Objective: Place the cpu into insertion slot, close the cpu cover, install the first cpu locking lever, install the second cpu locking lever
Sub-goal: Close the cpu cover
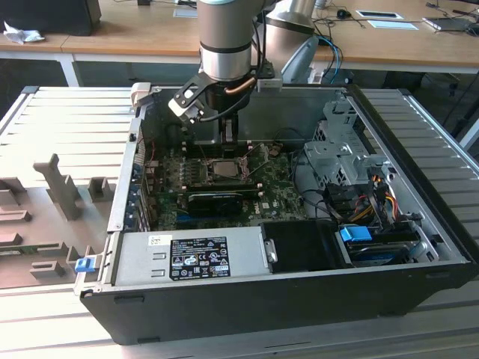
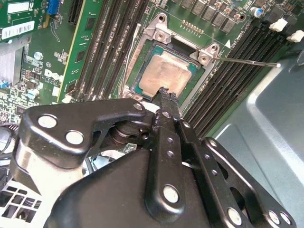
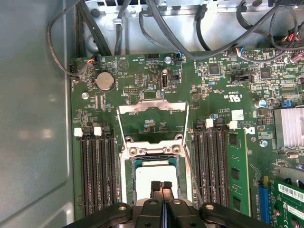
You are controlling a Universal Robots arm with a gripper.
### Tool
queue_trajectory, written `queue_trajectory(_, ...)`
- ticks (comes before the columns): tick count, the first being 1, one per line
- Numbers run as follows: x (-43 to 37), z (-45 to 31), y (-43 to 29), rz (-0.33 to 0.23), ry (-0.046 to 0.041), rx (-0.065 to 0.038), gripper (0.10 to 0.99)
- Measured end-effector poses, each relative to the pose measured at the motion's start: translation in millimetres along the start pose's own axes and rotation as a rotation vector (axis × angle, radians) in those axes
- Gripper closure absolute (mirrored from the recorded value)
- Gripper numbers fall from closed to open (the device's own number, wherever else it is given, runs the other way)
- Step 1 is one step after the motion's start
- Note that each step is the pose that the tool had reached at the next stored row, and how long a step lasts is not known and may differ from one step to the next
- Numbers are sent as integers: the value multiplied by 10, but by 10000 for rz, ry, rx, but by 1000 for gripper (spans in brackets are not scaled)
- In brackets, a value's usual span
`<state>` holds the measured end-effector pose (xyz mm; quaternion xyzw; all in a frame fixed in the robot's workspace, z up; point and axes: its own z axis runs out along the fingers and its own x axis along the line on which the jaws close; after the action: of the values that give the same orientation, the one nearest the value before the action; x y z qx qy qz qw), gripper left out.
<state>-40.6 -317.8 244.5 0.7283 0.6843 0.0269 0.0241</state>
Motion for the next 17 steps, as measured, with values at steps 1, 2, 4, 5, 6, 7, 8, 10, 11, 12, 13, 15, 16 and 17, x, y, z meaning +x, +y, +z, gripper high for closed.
queue_trajectory(1,0,-2,0,0,-1,0,980)
queue_trajectory(2,0,-5,0,0,-1,1,980)
queue_trajectory(4,0,-9,1,0,-1,0,980)
queue_trajectory(5,0,-12,1,0,-2,1,980)
queue_trajectory(6,0,-15,1,0,-2,1,980)
queue_trajectory(7,0,-20,1,0,-2,1,980)
queue_trajectory(8,0,-23,2,0,-2,1,980)
queue_trajectory(10,0,-28,2,0,0,-1,980)
queue_trajectory(11,0,-32,2,0,-1,0,980)
queue_trajectory(12,0,-34,3,0,-1,1,980)
queue_trajectory(13,0,-38,3,0,-1,1,980)
queue_trajectory(15,0,-47,3,0,-2,1,980)
queue_trajectory(16,0,-51,4,0,-2,1,980)
queue_trajectory(17,0,-54,4,0,-1,0,980)
